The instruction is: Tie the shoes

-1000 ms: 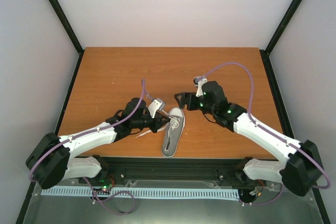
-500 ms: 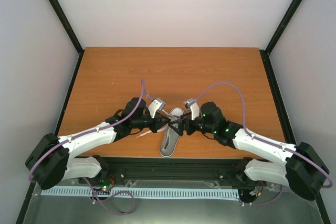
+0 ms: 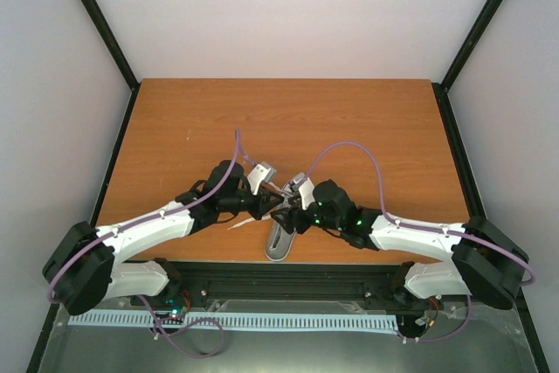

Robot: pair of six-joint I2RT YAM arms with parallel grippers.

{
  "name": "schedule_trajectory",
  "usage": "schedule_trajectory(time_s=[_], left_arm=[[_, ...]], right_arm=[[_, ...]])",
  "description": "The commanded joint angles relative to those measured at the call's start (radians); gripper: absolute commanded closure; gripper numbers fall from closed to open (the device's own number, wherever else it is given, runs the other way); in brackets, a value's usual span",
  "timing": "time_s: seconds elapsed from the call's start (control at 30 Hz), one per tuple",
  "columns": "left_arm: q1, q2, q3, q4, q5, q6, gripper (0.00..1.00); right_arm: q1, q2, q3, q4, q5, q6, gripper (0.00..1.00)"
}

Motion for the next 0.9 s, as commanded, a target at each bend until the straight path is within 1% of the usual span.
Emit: schedule_trajectory(time_s=[0.0, 0.1, 0.23, 0.33, 0.4, 0.5, 0.57, 0.63, 0.67, 0.7, 0.73, 0.8, 0.83, 0.87], left_arm=[[-0.012, 0.011, 0.049, 0.016, 0.017, -0.017, 0.99], [-0.012, 0.018, 0.056, 0.01, 0.022, -0.012, 0.99], [-0.012, 0.022, 0.059, 0.008, 0.026, -0.012, 0.99], [-0.012, 0.022, 0.059, 0.007, 0.029, -0.012, 0.99], [-0.012, 0.022, 0.06, 0.004, 0.03, -0.01, 0.99], [-0.012, 0.021, 0.061, -0.006, 0.024, -0.006, 0.99], [-0.012, 0.018, 0.062, -0.012, 0.021, -0.006, 0.99], [-0.012, 0.008, 0.062, -0.019, 0.009, -0.012, 0.97], [-0.012, -0.002, 0.06, -0.023, 0.0, -0.017, 0.93], [-0.012, -0.012, 0.06, -0.03, -0.012, -0.02, 0.86], [-0.012, -0.025, 0.063, -0.041, -0.029, -0.023, 0.76], [-0.012, -0.051, 0.071, -0.077, -0.094, -0.037, 0.49], [-0.012, -0.062, 0.08, -0.105, -0.161, -0.046, 0.4], [-0.011, -0.07, 0.091, -0.135, -0.209, -0.057, 0.34]], right_arm=[[0.037, 0.02, 0.016, 0.063, 0.155, -0.025, 0.28], [0.045, 0.048, 0.027, 0.087, 0.194, -0.026, 0.38], [0.052, 0.08, 0.046, 0.103, 0.24, -0.028, 0.47], [0.06, 0.089, 0.06, 0.106, 0.289, -0.018, 0.57], [0.062, 0.088, 0.061, 0.113, 0.311, -0.006, 0.66], [0.063, 0.089, 0.067, 0.103, 0.338, 0.006, 0.85], [0.063, 0.089, 0.069, 0.09, 0.35, 0.014, 0.95], [0.064, 0.089, 0.067, 0.08, 0.355, 0.022, 0.97], [0.065, 0.087, 0.065, 0.075, 0.356, 0.026, 0.97], [0.065, 0.084, 0.059, 0.071, 0.359, 0.033, 0.97], [0.065, 0.079, 0.053, 0.066, 0.36, 0.038, 0.97], [0.065, 0.066, 0.037, 0.063, 0.361, 0.05, 0.97], [0.065, 0.055, 0.028, 0.059, 0.362, 0.056, 0.97], [0.065, 0.049, 0.018, 0.058, 0.361, 0.058, 0.97]])
